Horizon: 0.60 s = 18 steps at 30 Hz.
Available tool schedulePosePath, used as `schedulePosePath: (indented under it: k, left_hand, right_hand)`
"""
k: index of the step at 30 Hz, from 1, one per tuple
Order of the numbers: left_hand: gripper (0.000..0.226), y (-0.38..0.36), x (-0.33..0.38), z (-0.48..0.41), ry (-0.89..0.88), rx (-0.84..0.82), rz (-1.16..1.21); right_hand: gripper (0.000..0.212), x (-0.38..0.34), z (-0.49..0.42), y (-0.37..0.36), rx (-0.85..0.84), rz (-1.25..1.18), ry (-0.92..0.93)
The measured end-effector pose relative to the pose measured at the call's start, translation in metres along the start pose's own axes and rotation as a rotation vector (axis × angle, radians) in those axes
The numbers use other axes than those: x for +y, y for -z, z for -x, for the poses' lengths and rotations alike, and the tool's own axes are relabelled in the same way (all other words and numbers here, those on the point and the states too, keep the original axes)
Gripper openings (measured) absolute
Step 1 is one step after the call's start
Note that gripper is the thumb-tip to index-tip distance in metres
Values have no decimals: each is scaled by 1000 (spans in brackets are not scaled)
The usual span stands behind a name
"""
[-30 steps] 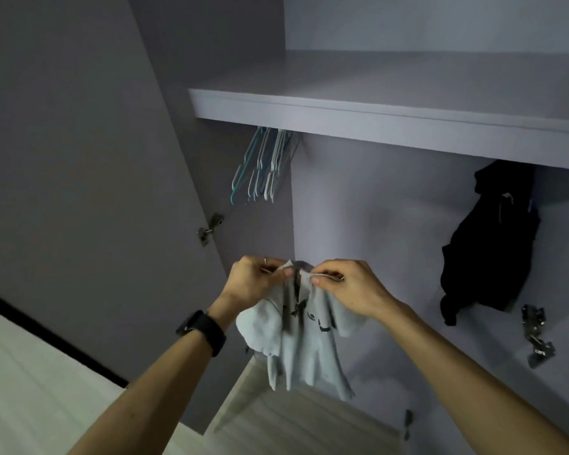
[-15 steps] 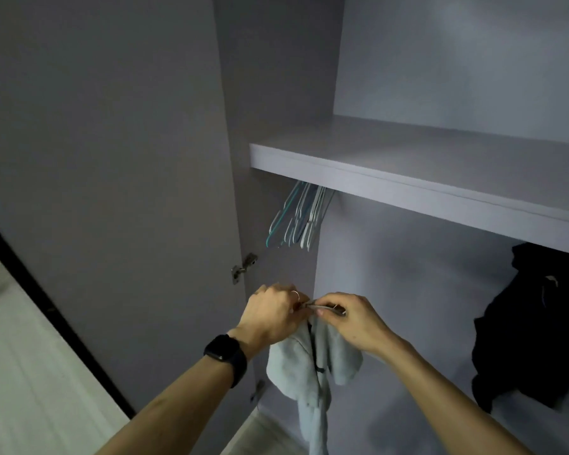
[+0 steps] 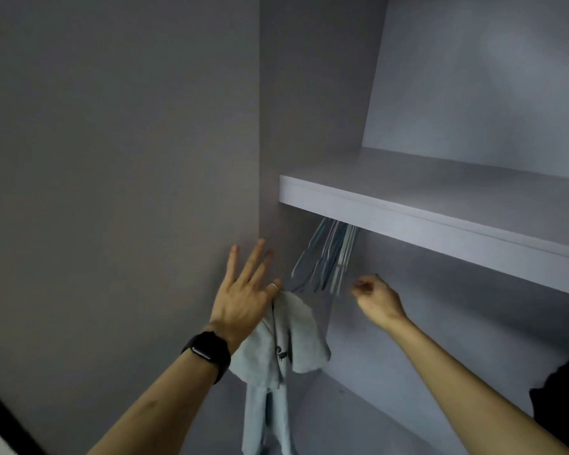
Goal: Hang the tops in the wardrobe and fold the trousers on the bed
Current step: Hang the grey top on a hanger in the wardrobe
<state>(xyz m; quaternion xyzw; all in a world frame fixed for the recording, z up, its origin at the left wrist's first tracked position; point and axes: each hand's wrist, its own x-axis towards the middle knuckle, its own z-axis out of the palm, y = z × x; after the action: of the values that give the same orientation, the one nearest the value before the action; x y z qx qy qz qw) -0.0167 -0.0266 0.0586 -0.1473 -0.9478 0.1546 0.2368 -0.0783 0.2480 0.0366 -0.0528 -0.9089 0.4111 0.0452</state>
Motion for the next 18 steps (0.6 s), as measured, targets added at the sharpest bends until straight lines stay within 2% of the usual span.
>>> schedulePosePath:
  k: [4, 6, 9, 13, 18]
  left_hand:
    - [41, -30, -25, -12, -48, 13, -164]
    - [43, -40, -29, -14, -89, 44, -237]
    - [48, -47, -33, -16, -98, 90, -308]
    - [46, -56, -34, -14, -80, 124, -342]
    - [49, -59, -29, -11, -90, 135, -369]
  right_hand:
    - [54, 12, -45, -31, 28, -72, -182]
    - [53, 14, -65, -47, 56, -127, -208]
    - [41, 17, -84, -62, 100, -279, -234]
    - [17, 30, -86, -74, 141, -351, -231]
    - [47, 21, -73, -55, 326, -68, -241]
